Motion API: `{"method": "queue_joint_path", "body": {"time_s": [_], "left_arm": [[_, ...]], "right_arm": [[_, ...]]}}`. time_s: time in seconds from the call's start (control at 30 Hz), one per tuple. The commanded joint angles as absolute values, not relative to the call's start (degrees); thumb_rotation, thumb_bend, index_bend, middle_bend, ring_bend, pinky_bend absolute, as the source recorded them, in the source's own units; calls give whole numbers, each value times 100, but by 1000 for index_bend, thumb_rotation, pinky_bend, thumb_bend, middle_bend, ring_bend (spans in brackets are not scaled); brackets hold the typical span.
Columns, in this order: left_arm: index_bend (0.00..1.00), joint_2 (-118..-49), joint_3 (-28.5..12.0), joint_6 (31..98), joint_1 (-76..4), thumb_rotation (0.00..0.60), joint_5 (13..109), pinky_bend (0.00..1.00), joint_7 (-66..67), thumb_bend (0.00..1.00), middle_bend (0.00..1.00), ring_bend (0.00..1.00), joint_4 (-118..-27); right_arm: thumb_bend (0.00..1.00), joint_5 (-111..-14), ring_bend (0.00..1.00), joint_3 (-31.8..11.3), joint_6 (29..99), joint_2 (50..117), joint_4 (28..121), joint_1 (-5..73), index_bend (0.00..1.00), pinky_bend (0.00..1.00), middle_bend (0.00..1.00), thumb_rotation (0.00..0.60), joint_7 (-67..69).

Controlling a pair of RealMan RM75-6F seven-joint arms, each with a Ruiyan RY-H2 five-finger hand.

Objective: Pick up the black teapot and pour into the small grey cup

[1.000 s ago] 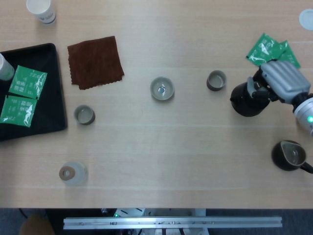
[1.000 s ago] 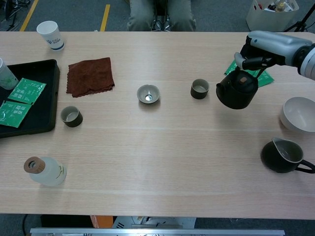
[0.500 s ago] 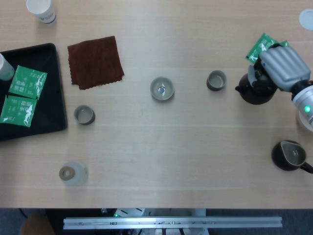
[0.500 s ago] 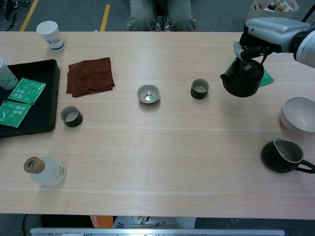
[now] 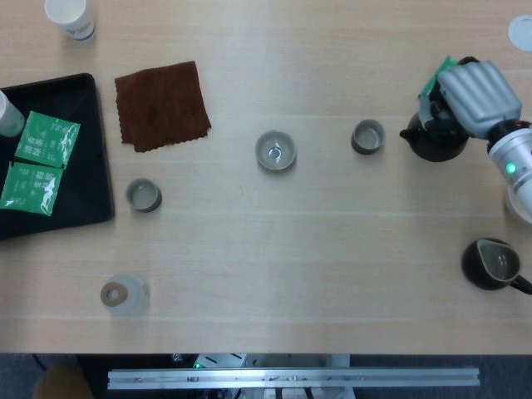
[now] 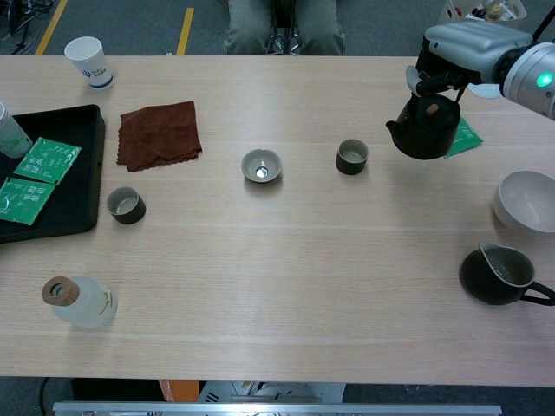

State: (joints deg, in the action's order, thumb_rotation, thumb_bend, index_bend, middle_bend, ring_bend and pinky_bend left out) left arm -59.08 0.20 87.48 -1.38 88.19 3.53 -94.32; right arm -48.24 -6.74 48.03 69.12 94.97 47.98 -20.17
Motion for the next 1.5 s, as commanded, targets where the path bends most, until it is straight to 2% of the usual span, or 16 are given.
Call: {"method": "queue_joint_path", "body": {"time_s": [0.03, 0.93, 1.5], "left_arm": [[219, -5918, 22, 8751, -128, 600, 8806, 82, 356, 293, 238, 166, -9422], [218, -5953, 16, 8949, -3, 600, 8833, 82, 284, 294, 238, 166, -9392], [218, -5974, 16, 9076, 96, 600, 8843, 82, 231, 293, 238, 166, -9365]], "right_arm": [[648, -4684, 998, -675, 4740, 7044, 9309, 4882, 974, 287, 1000, 296, -2110], [620, -4589, 993, -628, 4731, 8316, 7956, 5407, 974, 288, 1000, 296, -2987], [620, -4560, 992, -604, 4688, 8497, 7771, 5624, 974, 288, 1000, 300, -3443]]}}
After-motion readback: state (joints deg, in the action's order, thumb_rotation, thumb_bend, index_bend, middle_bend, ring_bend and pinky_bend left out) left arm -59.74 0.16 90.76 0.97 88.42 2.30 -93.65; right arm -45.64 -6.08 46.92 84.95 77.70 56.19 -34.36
